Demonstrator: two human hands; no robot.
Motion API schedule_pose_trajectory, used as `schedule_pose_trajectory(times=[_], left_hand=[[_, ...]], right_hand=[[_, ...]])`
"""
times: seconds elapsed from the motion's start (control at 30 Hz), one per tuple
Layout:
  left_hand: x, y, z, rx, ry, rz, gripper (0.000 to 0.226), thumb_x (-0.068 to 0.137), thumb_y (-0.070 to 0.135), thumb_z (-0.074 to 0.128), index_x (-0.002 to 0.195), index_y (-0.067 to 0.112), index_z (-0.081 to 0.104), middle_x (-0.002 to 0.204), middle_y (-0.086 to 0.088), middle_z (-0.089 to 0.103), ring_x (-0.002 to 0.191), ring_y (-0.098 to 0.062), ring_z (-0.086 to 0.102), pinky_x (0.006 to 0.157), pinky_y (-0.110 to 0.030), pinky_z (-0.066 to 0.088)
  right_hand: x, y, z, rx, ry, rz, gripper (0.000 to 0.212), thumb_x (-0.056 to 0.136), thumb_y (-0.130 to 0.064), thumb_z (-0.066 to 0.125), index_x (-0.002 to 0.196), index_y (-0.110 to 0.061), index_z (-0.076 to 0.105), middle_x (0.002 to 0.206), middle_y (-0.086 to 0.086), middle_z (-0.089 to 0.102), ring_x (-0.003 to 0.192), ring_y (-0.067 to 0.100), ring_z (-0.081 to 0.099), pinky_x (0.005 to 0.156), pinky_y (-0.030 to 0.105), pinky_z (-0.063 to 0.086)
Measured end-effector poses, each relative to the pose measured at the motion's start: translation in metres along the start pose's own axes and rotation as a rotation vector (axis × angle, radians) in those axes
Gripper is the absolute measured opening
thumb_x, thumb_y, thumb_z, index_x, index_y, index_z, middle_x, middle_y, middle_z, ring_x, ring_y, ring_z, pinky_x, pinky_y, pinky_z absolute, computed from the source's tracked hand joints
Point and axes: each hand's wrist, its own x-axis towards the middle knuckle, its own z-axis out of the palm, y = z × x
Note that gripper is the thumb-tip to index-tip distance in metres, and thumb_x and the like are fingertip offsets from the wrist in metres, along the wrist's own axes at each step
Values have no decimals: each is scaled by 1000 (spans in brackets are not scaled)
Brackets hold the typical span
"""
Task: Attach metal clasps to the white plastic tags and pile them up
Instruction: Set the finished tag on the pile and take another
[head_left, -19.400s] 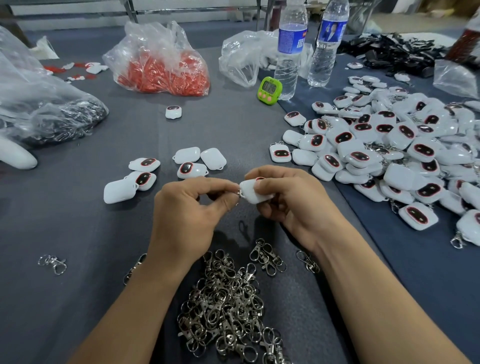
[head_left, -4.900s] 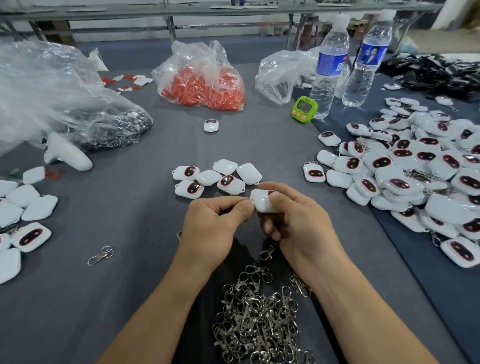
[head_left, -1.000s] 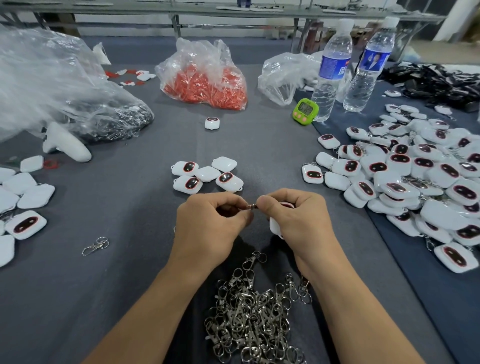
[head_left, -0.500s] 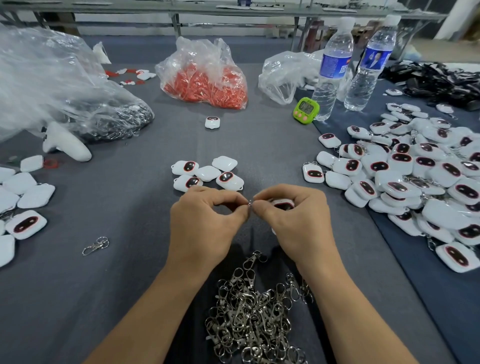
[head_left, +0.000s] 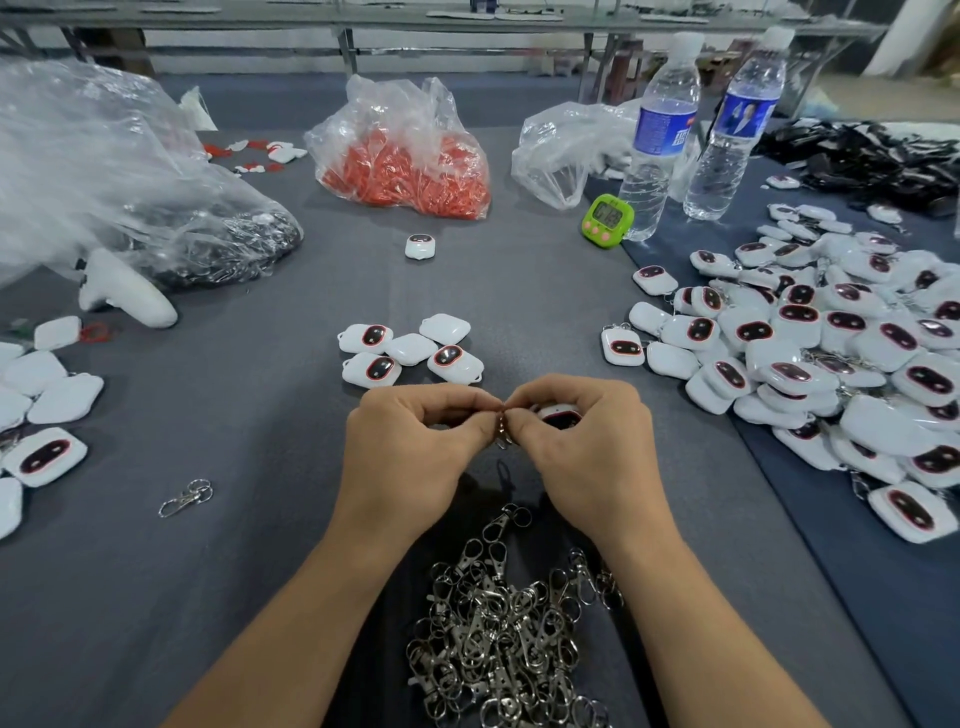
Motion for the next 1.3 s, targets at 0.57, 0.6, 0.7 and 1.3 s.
schedule_pose_trajectory(times=[0.57,0.6,0.7,1.3], left_hand=[[-1,-1,0,-19,-64,-36,13,69,25,81,72,38,79,64,2,73,55,-16,63,54,-36,52],[0,-2,0,-31,-73,-43,10,67,29,79,72,38,79,62,-1,72,54,-15,58,54,-35,49],[1,-4,-1,-36,-100,-48,9,67,31,78,73,38,80,59,-1,70,53,-9,53,54,-29,44],[-1,-5,-7,679,276,192,8,69,33,70,63,28,72,53,8,62,57,-18,48,60,-28,39]], right_hand=[[5,2,1,68,-81,17,25,85,-12,77,71,-33,77,68,-15,73,68,3,69,64,12,49],[5,3,0,66,-88,16,26,85,-12,77,70,-33,77,68,-15,73,67,3,69,64,13,50],[5,3,-3,69,-120,15,26,85,-11,76,71,-32,77,67,-13,73,65,2,67,63,12,49],[14,0,-11,807,-24,547,17,89,-8,62,91,-10,79,76,8,58,61,14,51,50,21,38]])
